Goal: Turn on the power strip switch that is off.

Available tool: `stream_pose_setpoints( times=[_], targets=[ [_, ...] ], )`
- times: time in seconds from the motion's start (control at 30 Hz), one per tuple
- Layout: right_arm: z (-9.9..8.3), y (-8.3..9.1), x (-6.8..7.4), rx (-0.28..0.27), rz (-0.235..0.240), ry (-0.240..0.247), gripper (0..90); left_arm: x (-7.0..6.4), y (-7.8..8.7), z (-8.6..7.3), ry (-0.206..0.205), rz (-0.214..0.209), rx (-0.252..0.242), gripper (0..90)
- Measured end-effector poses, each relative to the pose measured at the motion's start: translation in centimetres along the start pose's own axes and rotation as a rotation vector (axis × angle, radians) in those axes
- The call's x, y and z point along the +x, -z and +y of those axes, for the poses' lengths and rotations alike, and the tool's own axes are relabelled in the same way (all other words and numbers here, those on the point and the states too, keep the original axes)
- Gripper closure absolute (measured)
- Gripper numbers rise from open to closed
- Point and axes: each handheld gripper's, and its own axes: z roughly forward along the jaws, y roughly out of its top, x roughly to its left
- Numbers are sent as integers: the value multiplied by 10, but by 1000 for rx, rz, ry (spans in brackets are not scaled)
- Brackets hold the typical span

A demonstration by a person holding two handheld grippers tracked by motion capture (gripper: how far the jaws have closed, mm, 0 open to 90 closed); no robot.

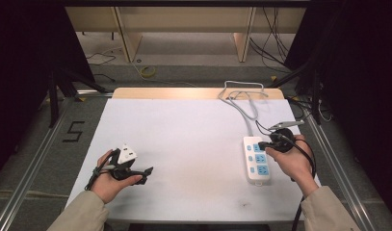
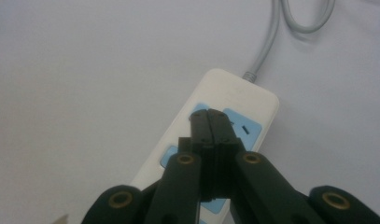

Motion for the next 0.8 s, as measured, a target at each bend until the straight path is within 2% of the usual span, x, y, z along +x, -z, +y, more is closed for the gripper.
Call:
stream_pose_setpoints(
  times=[0.8],
  targets=[
    [7,-11,1,30,8,5,900,-1,0,0,-2,-1,2,130]
  ],
)
